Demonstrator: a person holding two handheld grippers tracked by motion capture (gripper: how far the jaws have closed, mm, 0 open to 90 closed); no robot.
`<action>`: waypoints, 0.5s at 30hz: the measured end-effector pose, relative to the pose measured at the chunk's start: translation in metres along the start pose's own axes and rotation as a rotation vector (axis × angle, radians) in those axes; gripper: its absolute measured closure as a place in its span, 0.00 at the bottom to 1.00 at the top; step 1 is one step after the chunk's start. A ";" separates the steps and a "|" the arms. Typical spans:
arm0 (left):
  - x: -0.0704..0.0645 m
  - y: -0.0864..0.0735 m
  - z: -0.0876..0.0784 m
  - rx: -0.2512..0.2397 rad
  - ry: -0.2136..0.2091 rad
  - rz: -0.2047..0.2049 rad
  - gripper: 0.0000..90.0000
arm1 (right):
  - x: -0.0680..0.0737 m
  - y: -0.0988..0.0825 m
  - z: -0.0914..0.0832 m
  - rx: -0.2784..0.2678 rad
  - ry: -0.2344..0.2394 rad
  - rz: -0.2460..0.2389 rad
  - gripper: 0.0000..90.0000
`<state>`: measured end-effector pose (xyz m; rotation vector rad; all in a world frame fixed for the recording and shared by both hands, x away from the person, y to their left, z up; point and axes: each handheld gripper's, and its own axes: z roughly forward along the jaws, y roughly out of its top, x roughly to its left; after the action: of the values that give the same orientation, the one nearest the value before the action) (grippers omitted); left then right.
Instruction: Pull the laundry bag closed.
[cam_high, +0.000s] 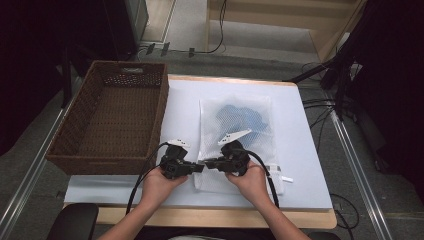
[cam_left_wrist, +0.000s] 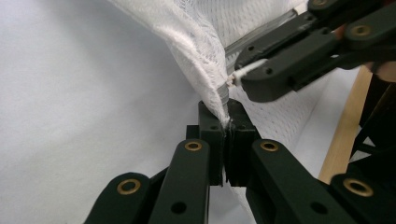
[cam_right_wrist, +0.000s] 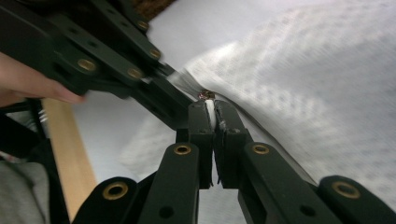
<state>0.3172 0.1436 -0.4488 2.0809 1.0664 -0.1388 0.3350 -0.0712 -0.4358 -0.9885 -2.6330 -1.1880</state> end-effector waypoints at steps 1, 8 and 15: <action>0.000 0.000 0.000 0.000 -0.003 -0.001 0.99 | -0.002 -0.001 0.000 0.011 -0.005 0.010 0.99; -0.002 -0.001 0.001 -0.001 0.008 0.038 0.98 | -0.007 -0.005 -0.003 0.002 0.009 -0.007 0.99; -0.006 -0.002 0.003 -0.002 0.021 0.047 0.98 | -0.008 -0.007 -0.004 0.003 0.009 -0.009 0.98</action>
<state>0.3130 0.1386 -0.4493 2.1084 1.0289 -0.0925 0.3364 -0.0813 -0.4401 -0.9688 -2.6344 -1.1866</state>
